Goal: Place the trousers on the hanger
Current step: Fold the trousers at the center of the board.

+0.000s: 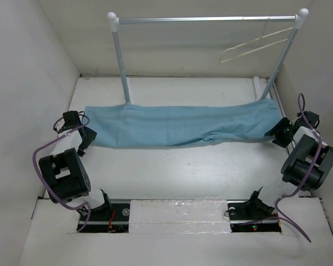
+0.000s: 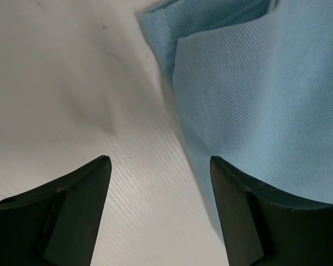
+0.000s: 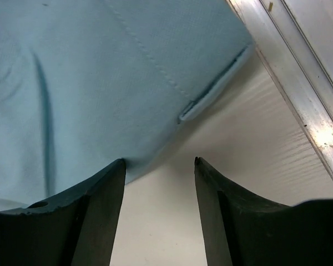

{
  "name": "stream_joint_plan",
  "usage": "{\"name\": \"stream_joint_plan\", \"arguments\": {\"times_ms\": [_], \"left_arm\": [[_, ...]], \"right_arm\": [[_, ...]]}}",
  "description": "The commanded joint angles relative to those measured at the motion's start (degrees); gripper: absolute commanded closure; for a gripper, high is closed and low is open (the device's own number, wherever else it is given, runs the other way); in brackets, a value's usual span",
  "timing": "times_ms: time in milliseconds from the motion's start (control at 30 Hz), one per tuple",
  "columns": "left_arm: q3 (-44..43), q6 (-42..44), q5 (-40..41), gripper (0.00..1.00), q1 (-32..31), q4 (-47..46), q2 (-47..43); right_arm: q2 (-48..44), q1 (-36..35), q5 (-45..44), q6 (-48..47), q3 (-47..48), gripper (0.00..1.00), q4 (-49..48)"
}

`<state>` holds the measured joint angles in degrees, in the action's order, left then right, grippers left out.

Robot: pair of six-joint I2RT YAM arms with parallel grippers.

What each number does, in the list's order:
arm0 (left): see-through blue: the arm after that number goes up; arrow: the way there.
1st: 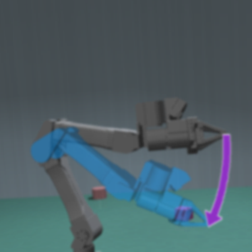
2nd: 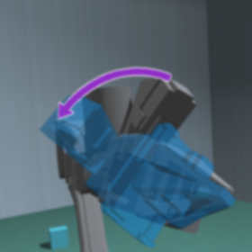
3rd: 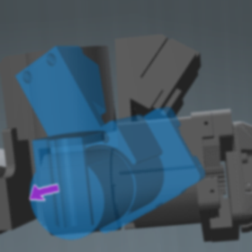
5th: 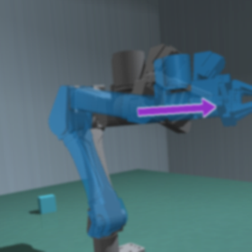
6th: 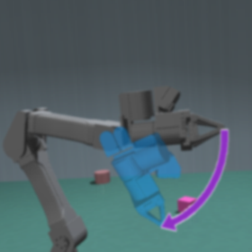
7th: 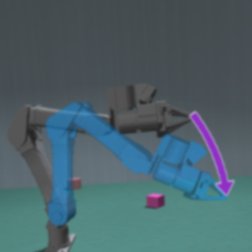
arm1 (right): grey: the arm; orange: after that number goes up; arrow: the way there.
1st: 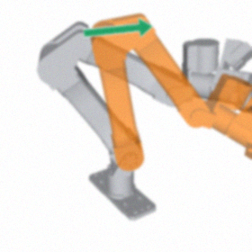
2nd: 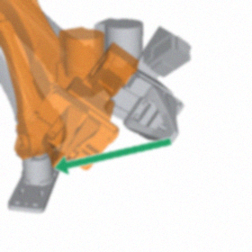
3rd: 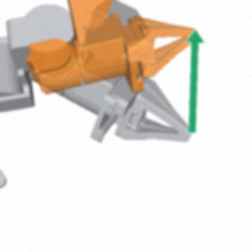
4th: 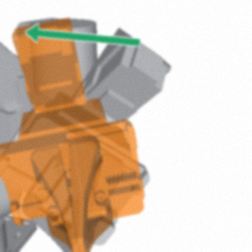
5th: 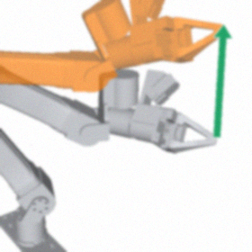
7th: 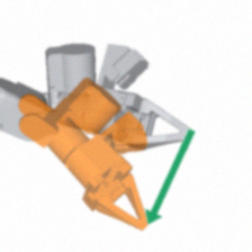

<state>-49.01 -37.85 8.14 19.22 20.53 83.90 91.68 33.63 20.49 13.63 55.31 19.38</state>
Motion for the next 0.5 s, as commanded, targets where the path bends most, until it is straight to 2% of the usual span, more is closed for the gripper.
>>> {"name": "stream_joint_plan", "arguments": {"times_ms": [0,167,233,267,300,333,367,400,467], "left_arm": [[0.06,-1.35,-2.78,0.32,0.02,-3.48,0.9],[-0.56,-2.23,-1.82,0.36,0.02,-5.85,5.13],[-1.25,-2.23,-0.5,0.4,0.02,-6.21,6.97],[-1.52,-2.23,0.37,0.6,0.55,-6.03,7.59],[-1.78,-1.8,0.47,0.75,0.55,-6.47,8.64],[-2.66,-1.27,0.99,0.84,0.55,-6.39,9.0],[-3.27,-1.09,2.48,1.0,1.16,-5.34,9.44],[-3.89,-0.92,2.93,1.0,1.17,-4.81,9.7],[-4.77,-0.3,4.5,1.0,3.36,-4.1,9.01]], "right_arm": [[0.34,1.61,6.14,1.13,-0.12,0.41,-6.89],[6.73,1.62,9.03,5.08,0.24,0.41,-14.25],[9.21,1.09,10.44,6.31,1.2,0.45,-14.72],[10.87,1.09,10.62,6.67,1.38,0.49,-15.94],[11.24,1.09,10.8,6.85,1.12,0.71,-16.64],[11.41,1.09,10.71,6.68,1.12,0.81,-16.65],[10.37,1.09,10.01,6.41,0.94,0.9,-16.3],[9.41,1.09,9.31,6.06,0.16,1.0,-15.95],[6.6,1.09,7.03,5.01,-0.99,1.0,-14.12]]}}
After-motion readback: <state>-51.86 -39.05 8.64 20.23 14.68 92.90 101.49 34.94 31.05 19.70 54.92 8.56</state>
